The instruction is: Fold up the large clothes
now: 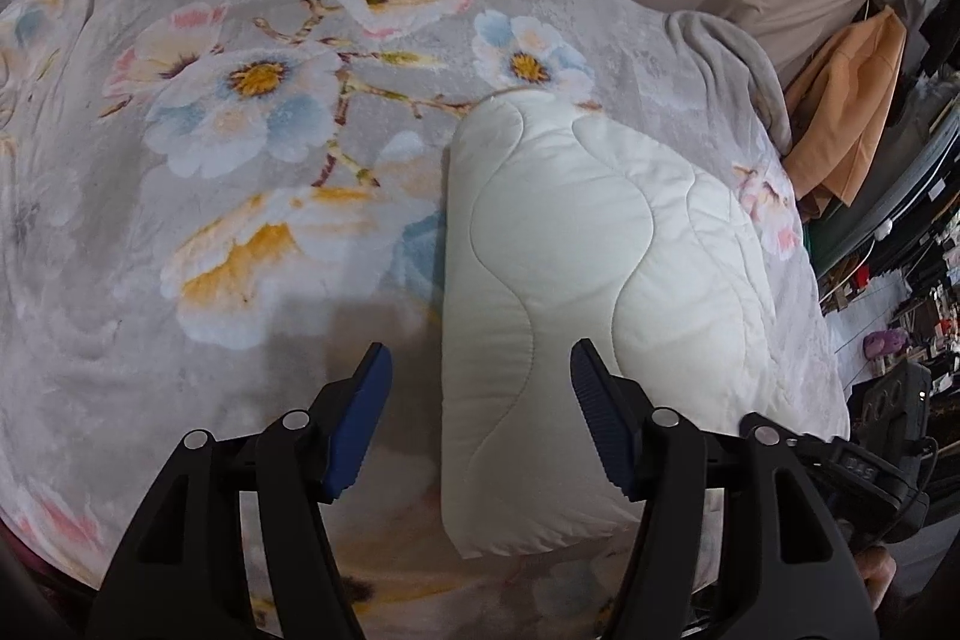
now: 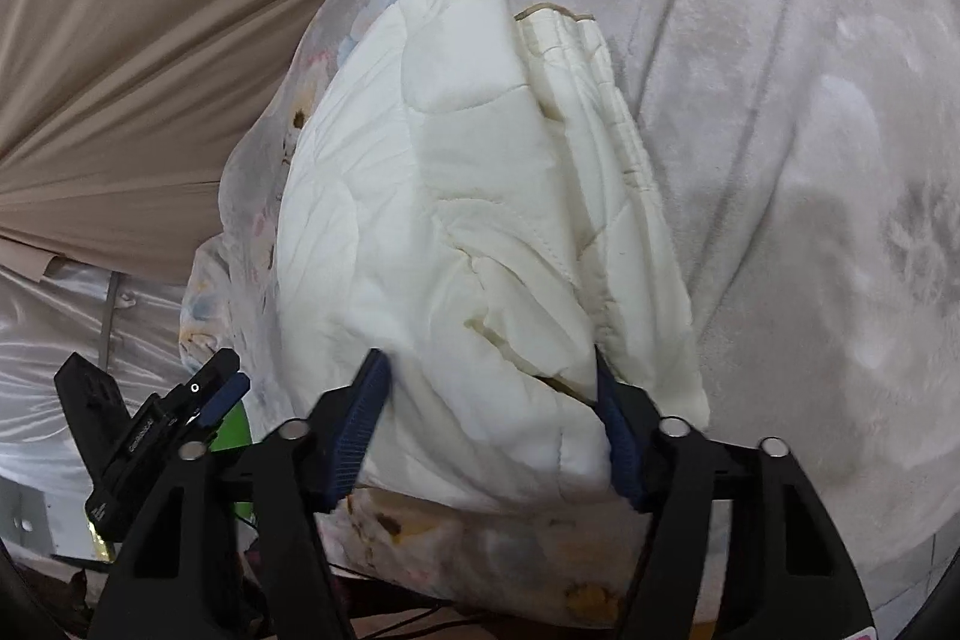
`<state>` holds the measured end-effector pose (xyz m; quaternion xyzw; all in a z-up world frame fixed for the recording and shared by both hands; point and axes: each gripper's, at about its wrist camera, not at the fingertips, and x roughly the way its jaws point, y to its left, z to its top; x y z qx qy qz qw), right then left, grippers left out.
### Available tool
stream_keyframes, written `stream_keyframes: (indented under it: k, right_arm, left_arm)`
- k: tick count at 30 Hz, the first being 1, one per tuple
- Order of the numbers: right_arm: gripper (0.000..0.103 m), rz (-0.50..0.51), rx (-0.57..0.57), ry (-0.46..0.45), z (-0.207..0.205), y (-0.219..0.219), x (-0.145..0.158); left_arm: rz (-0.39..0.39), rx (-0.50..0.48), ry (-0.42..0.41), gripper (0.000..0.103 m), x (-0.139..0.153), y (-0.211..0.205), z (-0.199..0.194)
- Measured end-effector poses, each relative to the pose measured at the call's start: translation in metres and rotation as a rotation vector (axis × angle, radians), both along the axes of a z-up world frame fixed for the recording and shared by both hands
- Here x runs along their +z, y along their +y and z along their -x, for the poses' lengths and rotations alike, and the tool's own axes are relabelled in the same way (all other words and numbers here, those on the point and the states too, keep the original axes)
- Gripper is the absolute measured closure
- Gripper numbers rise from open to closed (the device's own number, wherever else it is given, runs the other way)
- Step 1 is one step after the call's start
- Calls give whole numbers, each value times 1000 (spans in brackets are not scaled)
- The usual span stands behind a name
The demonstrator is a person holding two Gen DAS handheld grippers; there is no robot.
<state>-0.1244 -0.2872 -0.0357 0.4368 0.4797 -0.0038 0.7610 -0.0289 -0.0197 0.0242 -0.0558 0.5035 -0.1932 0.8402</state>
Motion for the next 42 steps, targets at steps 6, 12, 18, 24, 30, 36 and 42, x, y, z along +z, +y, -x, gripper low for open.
stream_keyframes:
  k: [6,12,18,24,30,36,42]
  right_arm:
    - [89,144,190,-206,-37,79,90]
    - [91,349,365,-417,-45,157,173]
    - [91,279,121,-57,1,53,48]
    - [84,76,-4,10,31,8,-25]
    - [68,121,-64,-98,45,-16,34]
    - [44,118,-160,-62,22,-67,16]
    - [38,-145,-142,-82,-19,-70,-18]
  left_arm:
    - [50,92,-42,43,16,49,-6]
    - [112,133,-87,43,38,79,-11]
    - [140,-6,-58,43,34,26,-11]
    - [101,-209,-12,43,10,-65,2]
    - [-64,-288,-5,42,-32,-123,13]
    - [-139,-305,-64,35,-34,-133,23]
    - [-91,-260,-47,35,-26,-125,18]
